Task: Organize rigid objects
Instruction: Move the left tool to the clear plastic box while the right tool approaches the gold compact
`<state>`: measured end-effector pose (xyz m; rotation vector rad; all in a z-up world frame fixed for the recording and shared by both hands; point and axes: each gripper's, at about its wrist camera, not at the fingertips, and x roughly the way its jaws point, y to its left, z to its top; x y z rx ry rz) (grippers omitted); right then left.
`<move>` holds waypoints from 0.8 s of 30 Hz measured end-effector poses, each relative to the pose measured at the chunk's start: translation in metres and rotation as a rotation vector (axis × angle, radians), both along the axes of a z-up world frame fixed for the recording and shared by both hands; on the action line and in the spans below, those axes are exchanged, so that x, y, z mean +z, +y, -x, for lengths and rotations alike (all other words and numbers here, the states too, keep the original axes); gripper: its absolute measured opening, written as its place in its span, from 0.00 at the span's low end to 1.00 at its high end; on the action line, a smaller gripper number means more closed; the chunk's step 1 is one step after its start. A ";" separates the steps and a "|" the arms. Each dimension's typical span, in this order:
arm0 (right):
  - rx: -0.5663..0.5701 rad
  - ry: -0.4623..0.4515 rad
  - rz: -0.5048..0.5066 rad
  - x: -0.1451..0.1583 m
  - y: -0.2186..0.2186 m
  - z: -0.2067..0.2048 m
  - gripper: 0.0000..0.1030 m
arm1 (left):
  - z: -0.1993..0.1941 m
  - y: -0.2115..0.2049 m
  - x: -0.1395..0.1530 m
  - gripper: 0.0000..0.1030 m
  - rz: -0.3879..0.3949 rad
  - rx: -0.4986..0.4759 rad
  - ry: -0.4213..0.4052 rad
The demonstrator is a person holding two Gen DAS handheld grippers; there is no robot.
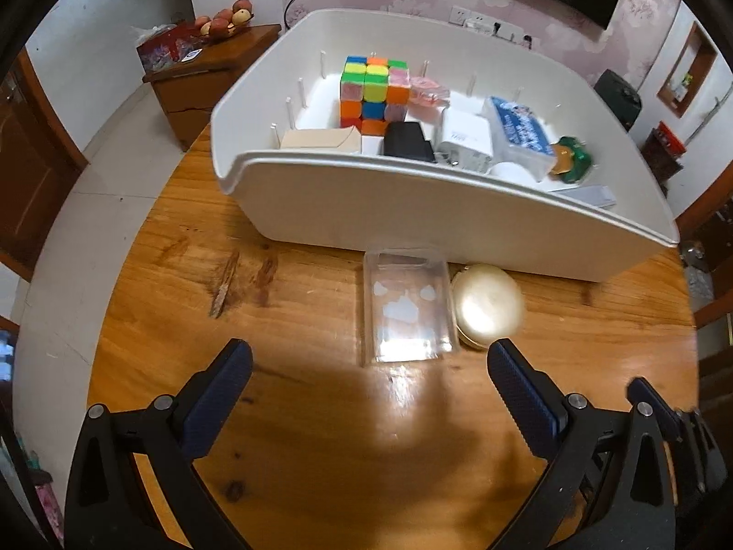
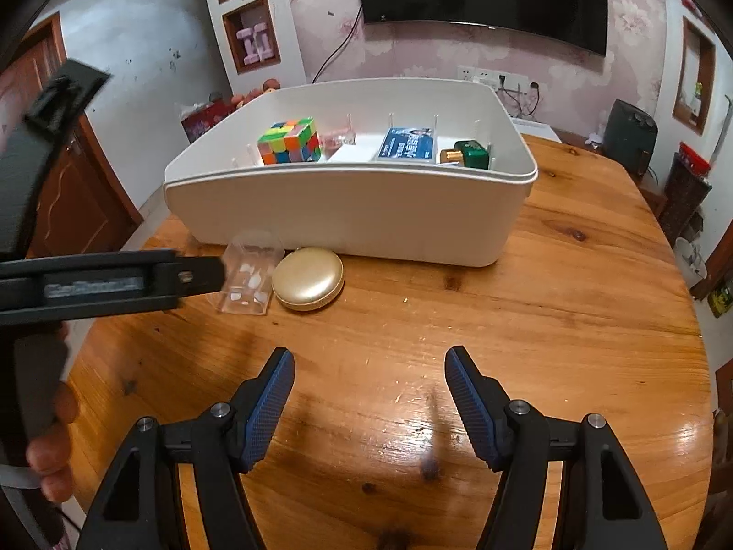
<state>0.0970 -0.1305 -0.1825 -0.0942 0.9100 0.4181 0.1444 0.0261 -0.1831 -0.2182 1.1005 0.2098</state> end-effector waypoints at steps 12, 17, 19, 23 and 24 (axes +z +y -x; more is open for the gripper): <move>0.015 0.032 -0.002 -0.014 0.001 -0.007 0.67 | -0.015 0.013 -0.029 0.99 0.032 0.047 0.023; 0.032 0.040 0.005 -0.017 0.008 -0.012 0.67 | -0.011 0.023 -0.032 0.99 0.038 0.073 0.020; 0.048 0.036 0.011 -0.018 0.013 -0.012 0.67 | -0.009 0.030 -0.032 0.99 0.032 0.089 0.015; 0.083 0.031 0.033 -0.021 0.026 -0.014 0.67 | -0.004 0.042 -0.030 0.98 0.030 0.100 0.008; 0.091 0.036 0.041 -0.022 0.031 -0.017 0.67 | -0.002 0.044 -0.029 0.98 0.031 0.104 0.006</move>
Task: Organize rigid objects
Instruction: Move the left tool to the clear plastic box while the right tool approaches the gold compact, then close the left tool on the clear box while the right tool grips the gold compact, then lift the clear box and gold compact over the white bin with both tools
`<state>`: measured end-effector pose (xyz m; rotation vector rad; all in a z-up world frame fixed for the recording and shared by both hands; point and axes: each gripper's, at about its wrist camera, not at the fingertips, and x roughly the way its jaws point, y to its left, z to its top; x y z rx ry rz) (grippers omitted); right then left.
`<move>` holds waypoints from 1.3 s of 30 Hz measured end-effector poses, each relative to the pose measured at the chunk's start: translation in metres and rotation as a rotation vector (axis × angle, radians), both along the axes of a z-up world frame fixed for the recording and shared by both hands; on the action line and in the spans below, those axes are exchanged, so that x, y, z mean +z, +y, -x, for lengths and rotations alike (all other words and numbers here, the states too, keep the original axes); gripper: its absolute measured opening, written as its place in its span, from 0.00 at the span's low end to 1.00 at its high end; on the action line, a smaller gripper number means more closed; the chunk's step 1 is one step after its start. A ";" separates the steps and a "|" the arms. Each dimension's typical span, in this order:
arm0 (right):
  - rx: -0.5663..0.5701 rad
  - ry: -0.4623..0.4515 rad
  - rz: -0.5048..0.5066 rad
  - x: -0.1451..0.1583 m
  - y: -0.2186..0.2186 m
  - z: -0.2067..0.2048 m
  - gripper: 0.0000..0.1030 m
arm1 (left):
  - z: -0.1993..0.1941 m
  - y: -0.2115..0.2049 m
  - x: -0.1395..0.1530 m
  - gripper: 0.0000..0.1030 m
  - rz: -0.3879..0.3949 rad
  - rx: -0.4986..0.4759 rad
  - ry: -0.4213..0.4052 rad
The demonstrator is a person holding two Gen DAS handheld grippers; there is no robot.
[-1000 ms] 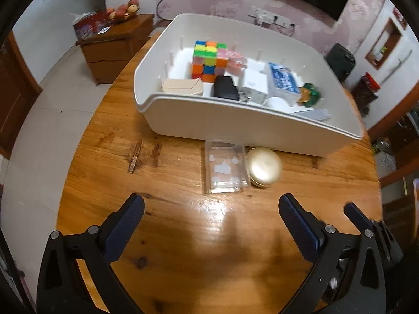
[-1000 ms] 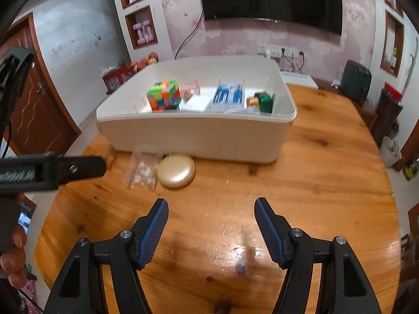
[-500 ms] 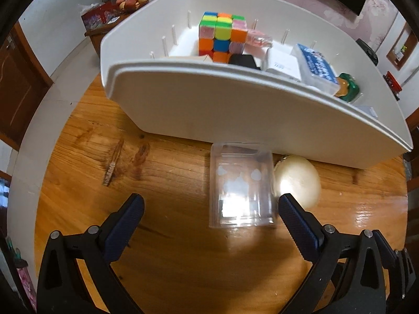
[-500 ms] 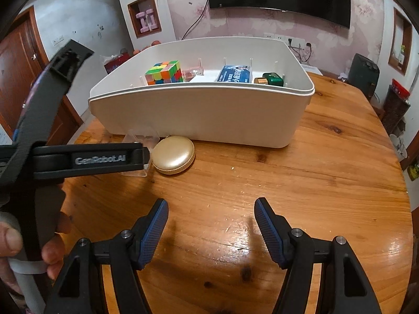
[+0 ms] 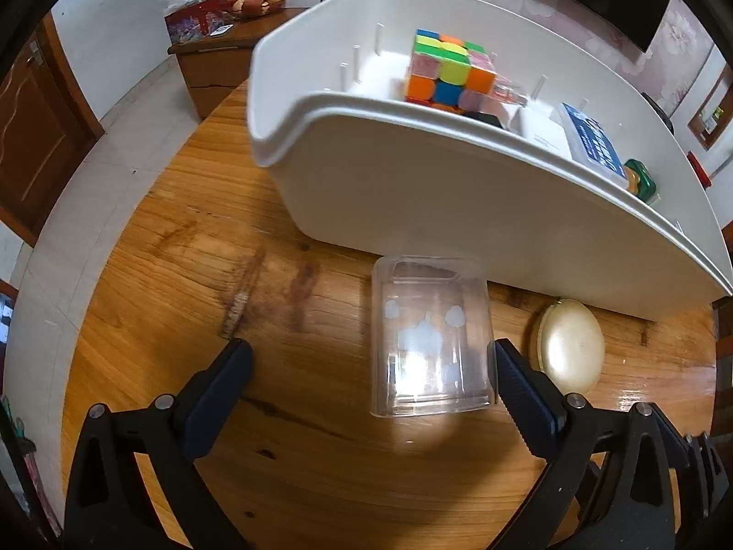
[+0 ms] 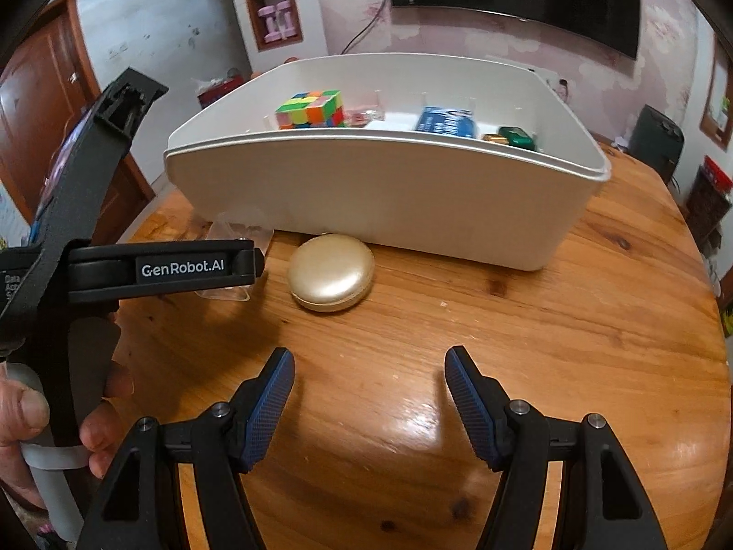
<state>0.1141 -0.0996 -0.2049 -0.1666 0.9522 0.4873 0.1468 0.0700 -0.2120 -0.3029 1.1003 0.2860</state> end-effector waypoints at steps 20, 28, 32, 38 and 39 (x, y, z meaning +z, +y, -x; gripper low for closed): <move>-0.004 -0.011 0.042 -0.013 0.047 -0.034 0.53 | 0.010 0.013 0.005 0.52 -0.075 -0.038 -0.059; 0.003 -0.038 0.008 -0.002 0.043 -0.021 0.53 | 0.015 0.015 0.012 0.51 -0.054 -0.062 -0.062; 0.010 -0.060 -0.023 0.012 0.040 -0.010 0.53 | 0.024 0.010 0.026 0.51 -0.062 -0.089 -0.084; 0.020 -0.099 -0.058 0.033 0.032 0.008 0.53 | 0.039 -0.003 0.059 0.51 -0.074 -0.148 -0.135; 0.020 -0.105 -0.064 0.037 0.029 0.012 0.53 | 0.041 -0.006 0.065 0.51 -0.075 -0.158 -0.143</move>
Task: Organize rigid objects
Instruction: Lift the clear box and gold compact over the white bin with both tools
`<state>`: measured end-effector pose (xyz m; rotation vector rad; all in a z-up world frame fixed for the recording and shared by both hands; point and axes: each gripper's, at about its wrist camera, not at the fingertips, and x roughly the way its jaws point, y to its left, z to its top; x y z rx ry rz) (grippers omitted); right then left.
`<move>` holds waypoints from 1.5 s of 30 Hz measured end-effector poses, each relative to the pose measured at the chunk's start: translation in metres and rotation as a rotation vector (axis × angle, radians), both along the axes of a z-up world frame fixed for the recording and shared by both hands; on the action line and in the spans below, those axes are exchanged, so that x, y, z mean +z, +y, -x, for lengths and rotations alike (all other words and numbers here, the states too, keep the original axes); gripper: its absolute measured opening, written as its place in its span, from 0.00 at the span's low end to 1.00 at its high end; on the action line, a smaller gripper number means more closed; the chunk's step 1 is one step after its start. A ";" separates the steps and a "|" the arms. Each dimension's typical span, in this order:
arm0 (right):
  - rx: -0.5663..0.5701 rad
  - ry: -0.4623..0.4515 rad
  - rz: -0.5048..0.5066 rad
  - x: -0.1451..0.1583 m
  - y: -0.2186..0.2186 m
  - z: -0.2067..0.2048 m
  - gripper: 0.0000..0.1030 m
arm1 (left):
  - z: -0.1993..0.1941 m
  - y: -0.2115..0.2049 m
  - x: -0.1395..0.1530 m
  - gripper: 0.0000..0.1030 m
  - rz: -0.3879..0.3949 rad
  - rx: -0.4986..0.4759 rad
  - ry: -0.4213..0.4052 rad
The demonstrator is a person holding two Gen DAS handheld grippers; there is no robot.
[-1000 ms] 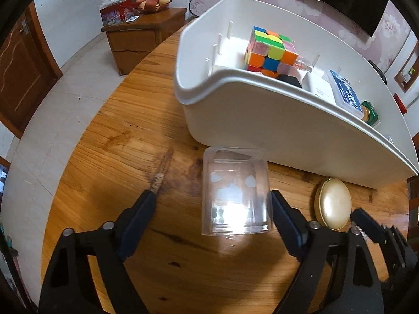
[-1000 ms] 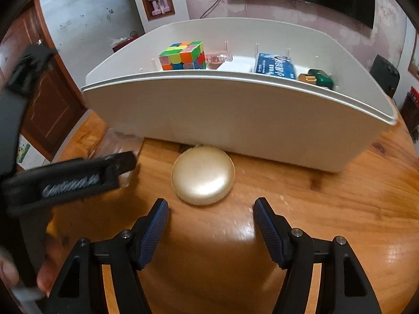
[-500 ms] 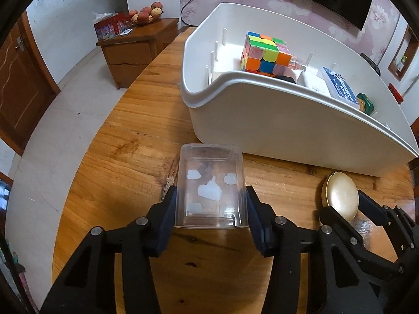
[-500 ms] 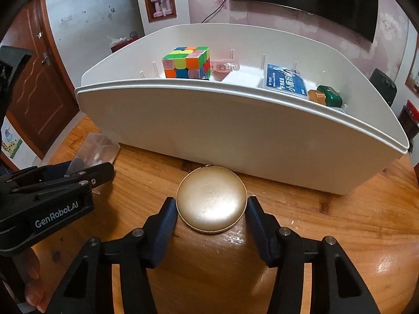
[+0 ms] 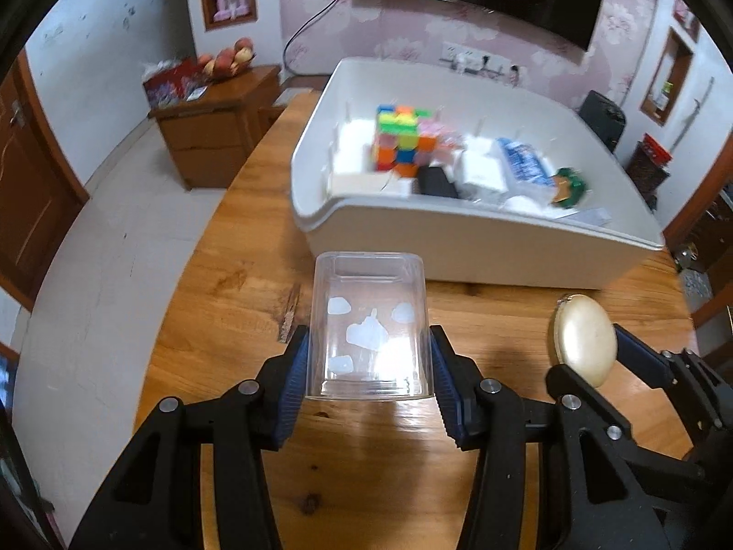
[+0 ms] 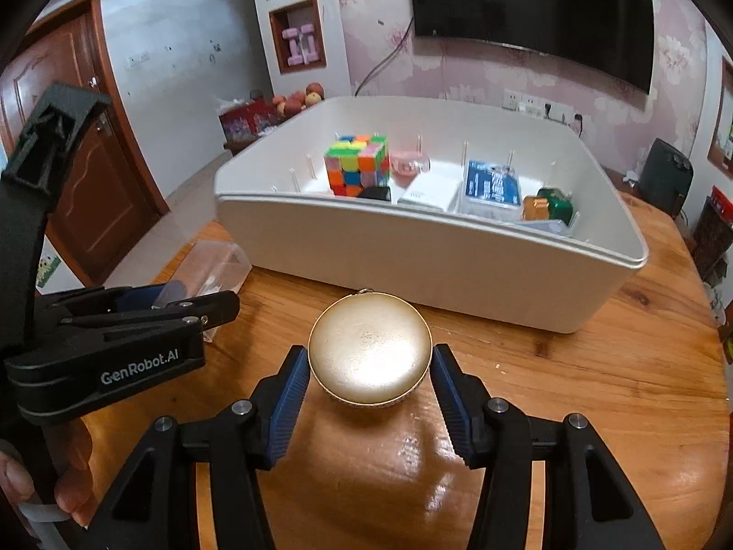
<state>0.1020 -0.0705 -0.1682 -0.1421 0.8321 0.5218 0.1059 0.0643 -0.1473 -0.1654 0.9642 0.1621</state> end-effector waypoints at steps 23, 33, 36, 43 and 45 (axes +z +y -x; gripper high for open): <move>-0.061 -0.196 -0.092 0.146 -0.042 -0.036 0.53 | -0.046 -0.030 0.120 0.51 -0.102 -0.147 -0.117; -0.107 -0.309 -0.060 0.203 -0.031 -0.091 0.53 | -0.099 -0.033 0.138 0.52 -0.193 -0.121 -0.187; -0.133 -0.324 -0.079 0.216 -0.030 -0.110 0.53 | -0.114 -0.029 0.132 0.51 -0.186 -0.099 -0.189; -0.190 -0.295 -0.031 0.201 -0.015 -0.167 0.53 | -0.141 -0.030 0.101 0.51 -0.189 -0.087 -0.160; -0.195 -0.240 -0.023 0.184 -0.011 -0.182 0.53 | -0.146 -0.030 0.091 0.51 -0.187 -0.088 -0.144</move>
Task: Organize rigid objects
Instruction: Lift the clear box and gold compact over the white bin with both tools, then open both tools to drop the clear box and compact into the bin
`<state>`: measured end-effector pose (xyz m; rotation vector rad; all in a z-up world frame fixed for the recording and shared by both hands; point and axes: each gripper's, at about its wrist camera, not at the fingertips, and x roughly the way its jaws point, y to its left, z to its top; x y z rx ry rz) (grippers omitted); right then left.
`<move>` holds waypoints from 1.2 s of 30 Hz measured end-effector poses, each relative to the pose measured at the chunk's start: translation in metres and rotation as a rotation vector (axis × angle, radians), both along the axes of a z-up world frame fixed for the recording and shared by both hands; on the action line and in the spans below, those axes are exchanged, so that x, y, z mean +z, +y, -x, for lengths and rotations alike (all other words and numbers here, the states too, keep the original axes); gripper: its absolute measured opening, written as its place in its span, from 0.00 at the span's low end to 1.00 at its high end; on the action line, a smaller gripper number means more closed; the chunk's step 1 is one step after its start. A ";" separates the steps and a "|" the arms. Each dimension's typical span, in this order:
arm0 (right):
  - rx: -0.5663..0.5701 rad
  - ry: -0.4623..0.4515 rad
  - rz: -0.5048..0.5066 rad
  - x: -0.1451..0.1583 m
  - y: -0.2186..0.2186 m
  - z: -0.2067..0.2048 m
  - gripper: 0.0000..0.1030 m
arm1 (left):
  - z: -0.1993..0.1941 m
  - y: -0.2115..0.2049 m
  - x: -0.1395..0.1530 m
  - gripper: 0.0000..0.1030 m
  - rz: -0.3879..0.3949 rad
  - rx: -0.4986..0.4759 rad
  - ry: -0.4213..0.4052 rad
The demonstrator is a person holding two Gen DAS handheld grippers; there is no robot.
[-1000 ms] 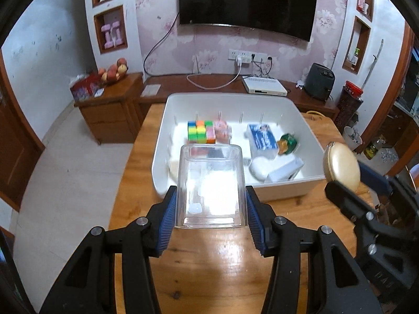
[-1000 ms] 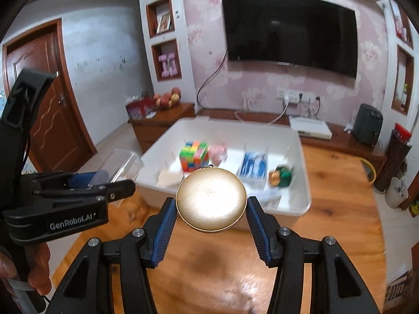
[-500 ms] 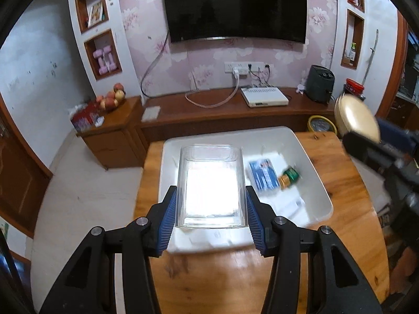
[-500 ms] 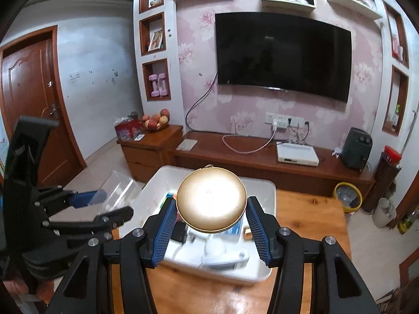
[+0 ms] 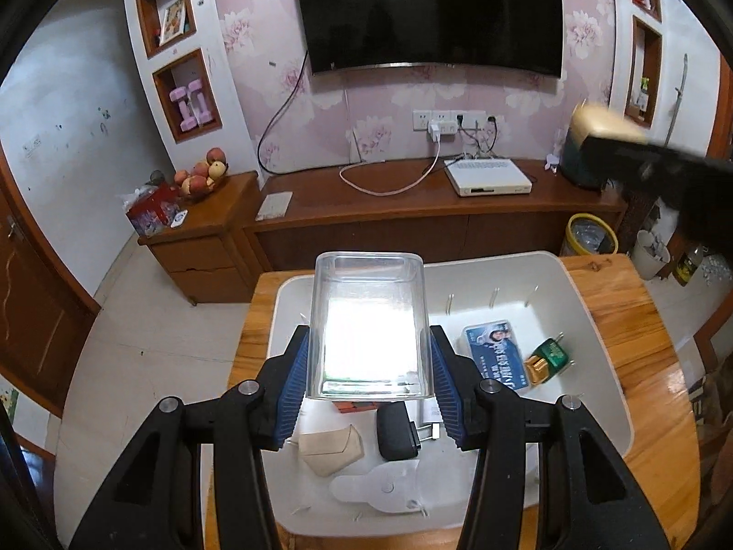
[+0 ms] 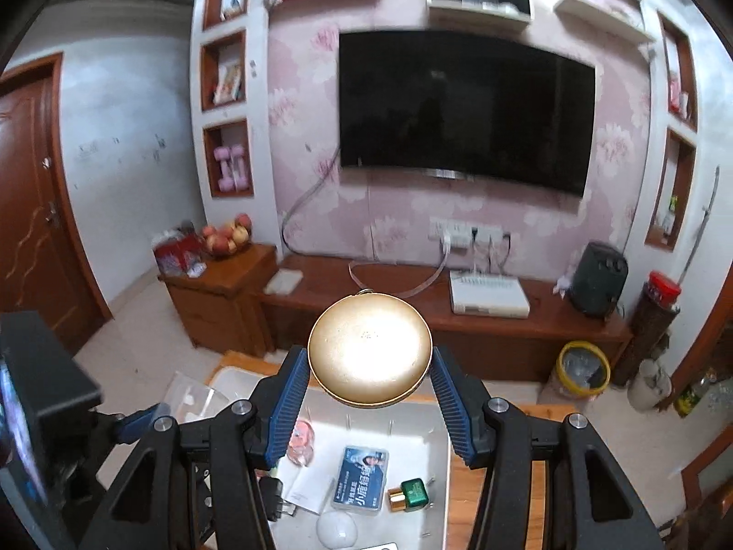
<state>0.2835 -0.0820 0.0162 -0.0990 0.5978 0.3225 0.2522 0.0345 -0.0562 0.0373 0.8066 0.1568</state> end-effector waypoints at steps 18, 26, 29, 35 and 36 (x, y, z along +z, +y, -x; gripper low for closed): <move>0.016 0.372 0.072 -0.141 0.017 -0.033 0.60 | -0.020 0.000 -0.074 0.67 0.000 -0.011 0.215; 0.011 0.361 0.045 -0.133 0.001 -0.011 0.64 | -0.002 -0.006 -0.057 0.79 0.014 -0.038 0.192; 0.004 0.354 0.036 -0.126 -0.006 -0.005 0.64 | 0.009 -0.011 -0.046 0.79 -0.008 -0.029 0.179; 0.006 0.326 0.031 -0.103 -0.021 0.023 0.64 | 0.033 -0.017 -0.022 0.79 -0.005 -0.027 0.173; 0.007 0.319 0.030 -0.099 -0.023 0.028 0.64 | 0.039 -0.019 -0.016 0.79 -0.007 -0.029 0.170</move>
